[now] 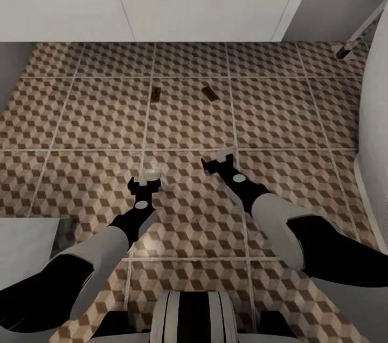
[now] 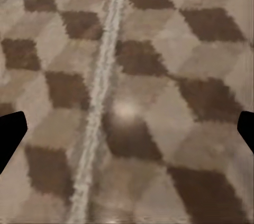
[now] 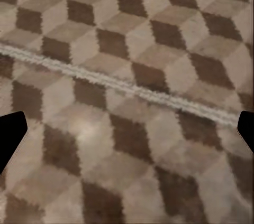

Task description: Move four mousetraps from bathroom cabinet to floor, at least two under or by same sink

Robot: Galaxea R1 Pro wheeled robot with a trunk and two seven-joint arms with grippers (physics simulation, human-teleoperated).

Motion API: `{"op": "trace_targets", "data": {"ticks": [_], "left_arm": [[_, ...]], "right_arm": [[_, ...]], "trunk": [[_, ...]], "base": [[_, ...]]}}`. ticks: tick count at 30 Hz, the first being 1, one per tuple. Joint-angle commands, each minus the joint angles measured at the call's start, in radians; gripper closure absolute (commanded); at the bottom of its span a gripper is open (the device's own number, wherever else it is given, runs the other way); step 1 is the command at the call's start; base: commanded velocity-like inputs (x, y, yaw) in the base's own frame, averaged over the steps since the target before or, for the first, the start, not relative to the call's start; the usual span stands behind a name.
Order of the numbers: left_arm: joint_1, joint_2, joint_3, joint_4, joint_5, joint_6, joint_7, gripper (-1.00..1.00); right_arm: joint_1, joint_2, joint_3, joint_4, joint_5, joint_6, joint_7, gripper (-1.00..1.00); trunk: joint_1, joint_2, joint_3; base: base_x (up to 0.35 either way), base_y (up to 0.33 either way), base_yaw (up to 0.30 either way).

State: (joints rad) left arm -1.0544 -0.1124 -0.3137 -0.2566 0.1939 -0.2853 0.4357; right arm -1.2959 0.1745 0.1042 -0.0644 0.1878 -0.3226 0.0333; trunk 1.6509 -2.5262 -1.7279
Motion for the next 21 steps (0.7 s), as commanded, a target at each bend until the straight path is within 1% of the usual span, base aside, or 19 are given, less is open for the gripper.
{"op": "trace_targets", "data": {"ticks": [1, 10, 12, 21], "left_arm": [[0.002, -0.001, -0.009, 0.001, 0.010, -0.004, 0.005, -1.00], [0.024, -0.009, -0.011, 0.001, 0.010, -0.005, 0.004, -1.00], [0.028, -0.010, -0.010, 0.002, 0.010, -0.005, 0.004, -1.00], [0.054, -0.010, -0.011, 0.002, 0.010, -0.007, 0.000, -1.00]], "right_arm": [[0.000, 0.000, 0.005, 0.004, 0.000, -0.003, -0.001, -1.00], [0.002, 0.000, 0.006, 0.035, -0.001, -0.008, -0.001, -1.00], [0.006, -0.004, 0.006, 0.037, -0.001, -0.008, -0.001, -1.00], [0.054, -0.018, 0.005, 0.040, 0.000, -0.010, -0.001, -1.00]], "trunk": [[-0.001, 0.000, 0.004], [-0.005, 0.002, 0.038], [-0.005, 0.003, 0.046], [-0.010, 0.005, 0.081]], "base": [[0.000, 0.000, 0.000], [0.000, 0.000, 0.000], [0.000, 0.000, 0.000], [0.000, 0.000, 0.000]]}}
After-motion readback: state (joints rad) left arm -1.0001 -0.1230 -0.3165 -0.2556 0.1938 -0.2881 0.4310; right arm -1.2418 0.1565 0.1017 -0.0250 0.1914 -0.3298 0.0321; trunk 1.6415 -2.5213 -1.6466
